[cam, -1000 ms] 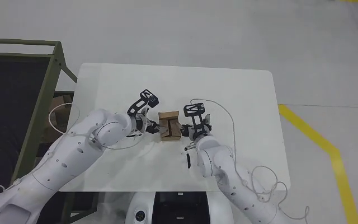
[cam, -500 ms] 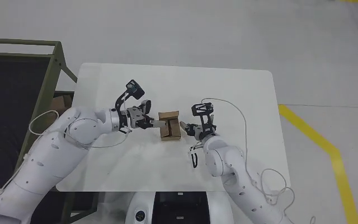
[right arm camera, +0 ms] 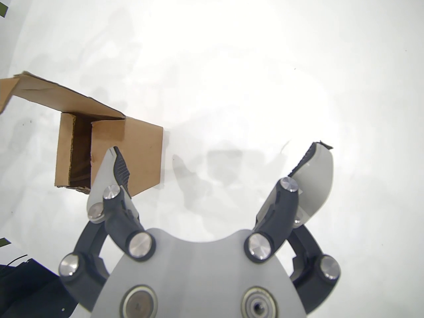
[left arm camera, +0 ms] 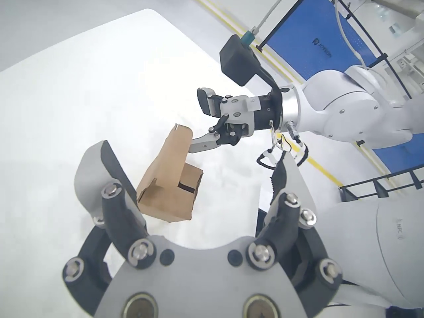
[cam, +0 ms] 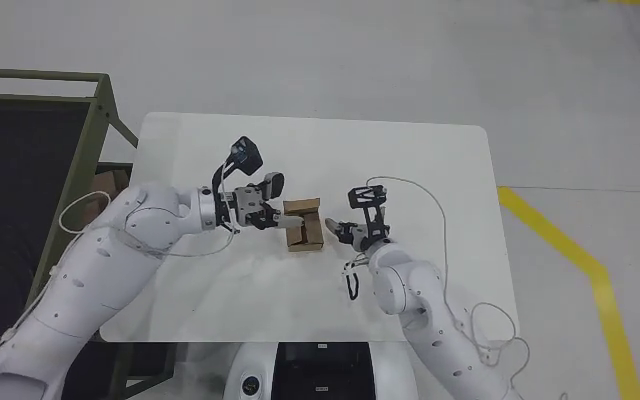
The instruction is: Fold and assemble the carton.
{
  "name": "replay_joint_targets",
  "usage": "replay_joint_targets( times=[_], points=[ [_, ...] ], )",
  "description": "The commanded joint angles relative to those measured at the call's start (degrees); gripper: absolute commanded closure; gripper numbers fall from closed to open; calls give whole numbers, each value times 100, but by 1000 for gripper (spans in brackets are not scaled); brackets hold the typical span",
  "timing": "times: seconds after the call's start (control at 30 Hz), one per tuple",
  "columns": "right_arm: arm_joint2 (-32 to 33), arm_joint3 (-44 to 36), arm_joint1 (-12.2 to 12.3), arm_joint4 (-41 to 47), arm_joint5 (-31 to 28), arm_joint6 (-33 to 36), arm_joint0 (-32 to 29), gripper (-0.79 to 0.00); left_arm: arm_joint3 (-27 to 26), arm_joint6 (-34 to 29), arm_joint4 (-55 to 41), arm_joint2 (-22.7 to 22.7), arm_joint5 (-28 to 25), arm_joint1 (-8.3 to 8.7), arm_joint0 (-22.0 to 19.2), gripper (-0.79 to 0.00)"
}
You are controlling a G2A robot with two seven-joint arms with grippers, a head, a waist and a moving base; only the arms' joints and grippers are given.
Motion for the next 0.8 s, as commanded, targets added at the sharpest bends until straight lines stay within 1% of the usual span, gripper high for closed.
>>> replay_joint_targets(
  times=[0.0,0.2,0.33,0.53,0.77],
  points=[
    [23,2,0,2,-25,-7,-15,-785,-7,54,143,133,66,-49,-77,-785],
    [121,11,2,47,-93,-19,-52,-785,111,-122,305,436,-27,-163,-345,-785],
    [156,2,1,54,-123,-28,-83,-785,192,-233,286,530,-152,-207,-436,-785],
    [186,-113,3,16,-121,-132,-215,-785,189,-427,388,576,-360,-229,-473,-785],
    [282,-502,32,-65,-120,-456,-590,-785,221,-623,373,639,-608,-252,-501,-785]
  ],
)
